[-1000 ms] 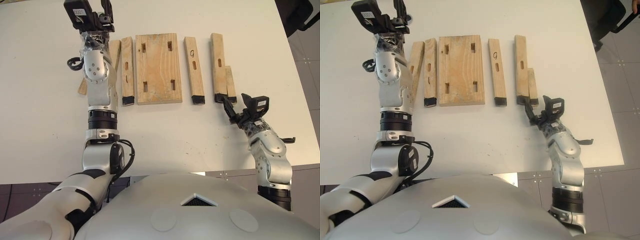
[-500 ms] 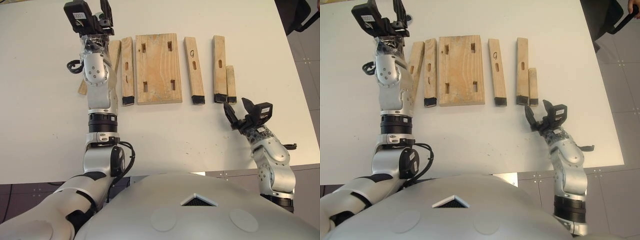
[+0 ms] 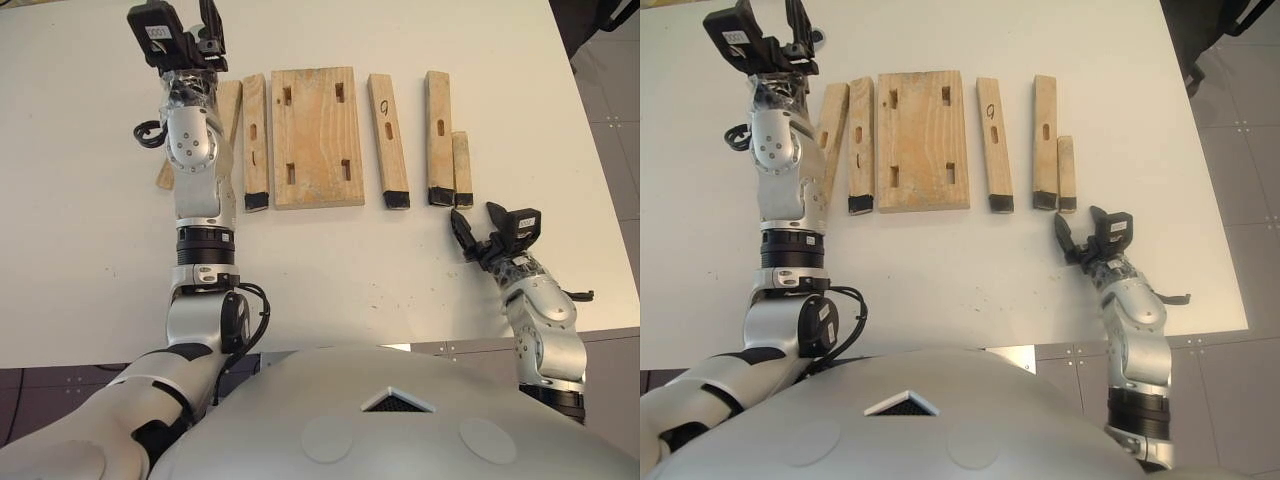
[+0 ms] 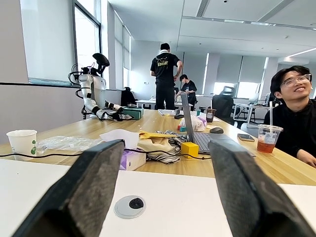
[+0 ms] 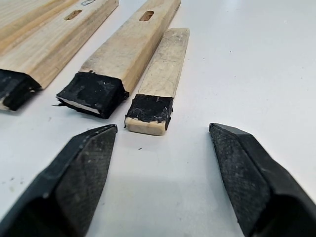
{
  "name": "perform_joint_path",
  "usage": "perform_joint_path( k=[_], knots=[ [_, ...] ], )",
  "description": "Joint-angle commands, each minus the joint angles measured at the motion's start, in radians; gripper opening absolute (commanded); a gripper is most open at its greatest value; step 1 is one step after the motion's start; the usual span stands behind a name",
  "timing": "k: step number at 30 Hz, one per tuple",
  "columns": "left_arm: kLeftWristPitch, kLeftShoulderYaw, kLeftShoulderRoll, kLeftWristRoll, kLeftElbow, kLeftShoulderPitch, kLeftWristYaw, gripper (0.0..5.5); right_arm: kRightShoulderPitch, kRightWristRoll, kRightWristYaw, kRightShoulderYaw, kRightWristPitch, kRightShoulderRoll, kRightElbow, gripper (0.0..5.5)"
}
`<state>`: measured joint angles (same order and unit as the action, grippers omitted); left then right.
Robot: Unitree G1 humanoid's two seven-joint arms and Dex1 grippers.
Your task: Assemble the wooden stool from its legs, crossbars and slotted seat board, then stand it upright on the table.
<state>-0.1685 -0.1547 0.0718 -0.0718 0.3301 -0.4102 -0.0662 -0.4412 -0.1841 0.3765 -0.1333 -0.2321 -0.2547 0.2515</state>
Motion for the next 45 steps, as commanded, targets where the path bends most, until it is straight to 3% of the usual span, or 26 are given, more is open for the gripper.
perform_joint_path(
  k=[1,9,19,23,28,30,33,37,40,45],
  knots=[
    [0.019,-0.001,0.004,-0.004,0.005,-0.021,0.005,3.12,0.015,0.027,-0.018,0.013,-0.026,-0.017,-0.031,3.43],
    [0.007,-0.013,0.017,-0.001,0.038,-0.056,0.006,3.12,0.063,0.115,-0.063,0.052,-0.043,-0.027,-0.08,3.43],
    [-0.045,-0.002,0.05,0.058,0.035,-0.062,-0.008,3.07,0.103,0.079,-0.045,0.036,-0.24,-0.06,-0.03,1.93],
    [-0.061,-0.014,0.042,0.021,-0.03,-0.02,0.016,3.07,0.179,-0.062,-0.101,-0.1,-0.367,0.006,-0.006,1.32],
    [-0.004,0.212,0.174,0.074,-0.215,0.149,0.353,3.07,0.314,-0.125,-0.087,-0.144,-0.267,-0.004,0.026,1.3],
    [0.094,0.24,0.169,-0.018,-0.296,0.147,0.444,3.07,0.404,-0.087,-0.052,-0.11,-0.162,-0.041,-0.009,1.3],
    [0.335,0.189,0.075,-0.378,-0.453,0.081,0.512,3.07,0.539,-0.048,0.08,0.001,0.008,-0.065,-0.098,1.3],
    [0.68,0.029,-0.024,-0.765,-0.382,-0.058,0.341,3.07,0.663,-0.047,0.215,0.103,0.194,-0.013,-0.234,1.3],
    [0.847,-0.03,-0.021,-0.887,-0.314,-0.113,0.255,3.07,0.727,-0.037,0.223,0.142,0.265,0.02,-0.289,1.3],
    [0.949,-0.05,-0.017,-0.904,-0.242,-0.158,0.23,3.07,0.766,-0.06,0.215,0.173,0.26,0.066,-0.311,1.3]
  ],
)
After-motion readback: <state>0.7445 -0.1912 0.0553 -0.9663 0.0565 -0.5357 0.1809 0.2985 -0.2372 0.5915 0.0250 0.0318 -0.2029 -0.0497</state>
